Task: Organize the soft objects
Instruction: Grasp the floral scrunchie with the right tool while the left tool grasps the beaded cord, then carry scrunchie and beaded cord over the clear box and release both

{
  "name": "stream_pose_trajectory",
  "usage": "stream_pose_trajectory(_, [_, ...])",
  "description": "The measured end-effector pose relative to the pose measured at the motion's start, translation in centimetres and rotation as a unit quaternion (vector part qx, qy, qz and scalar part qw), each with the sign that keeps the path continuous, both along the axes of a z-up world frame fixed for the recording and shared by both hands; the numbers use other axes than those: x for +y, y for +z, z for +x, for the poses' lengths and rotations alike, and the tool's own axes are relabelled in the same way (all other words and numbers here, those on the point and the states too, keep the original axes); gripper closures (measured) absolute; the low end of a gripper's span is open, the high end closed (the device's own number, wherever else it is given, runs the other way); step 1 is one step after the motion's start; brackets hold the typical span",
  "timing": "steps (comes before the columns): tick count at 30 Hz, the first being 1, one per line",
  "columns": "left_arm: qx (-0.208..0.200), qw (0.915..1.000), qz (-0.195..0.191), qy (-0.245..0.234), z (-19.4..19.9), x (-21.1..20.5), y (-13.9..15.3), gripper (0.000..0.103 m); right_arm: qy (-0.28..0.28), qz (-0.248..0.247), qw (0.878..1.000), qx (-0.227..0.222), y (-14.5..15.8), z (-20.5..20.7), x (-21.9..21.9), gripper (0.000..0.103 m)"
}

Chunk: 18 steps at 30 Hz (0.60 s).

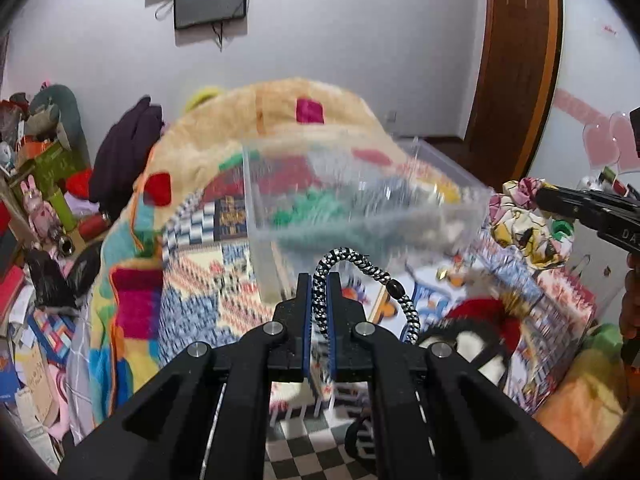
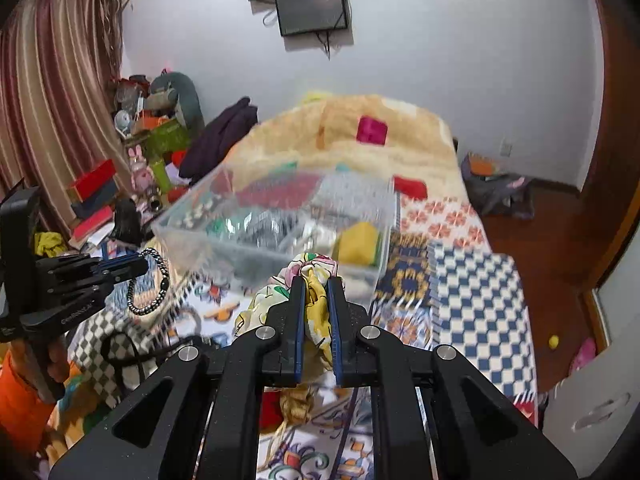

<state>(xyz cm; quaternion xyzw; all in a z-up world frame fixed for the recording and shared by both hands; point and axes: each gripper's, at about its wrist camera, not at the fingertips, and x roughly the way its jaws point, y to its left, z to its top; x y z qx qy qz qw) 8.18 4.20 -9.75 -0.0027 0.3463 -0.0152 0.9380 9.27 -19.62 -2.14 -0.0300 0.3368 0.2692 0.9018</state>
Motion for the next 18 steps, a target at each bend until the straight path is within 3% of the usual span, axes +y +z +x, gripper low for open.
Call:
stream_pose_trajectory(9, [-0.051, 0.9986, 0.007, 0.005, 1.7, 0.0, 4.1, 0.098, -0.013, 0.028, 0.998, -0.047, 3.4, 2.2, 0.6, 0.093])
stream_pose_trajectory(18, [-0.045, 0.9989, -0.005, 0.005, 5.8, 1.0, 4.5, 0.098, -0.009, 0.020, 0.998, -0.063, 3.6, 4.5, 2.8, 0.093])
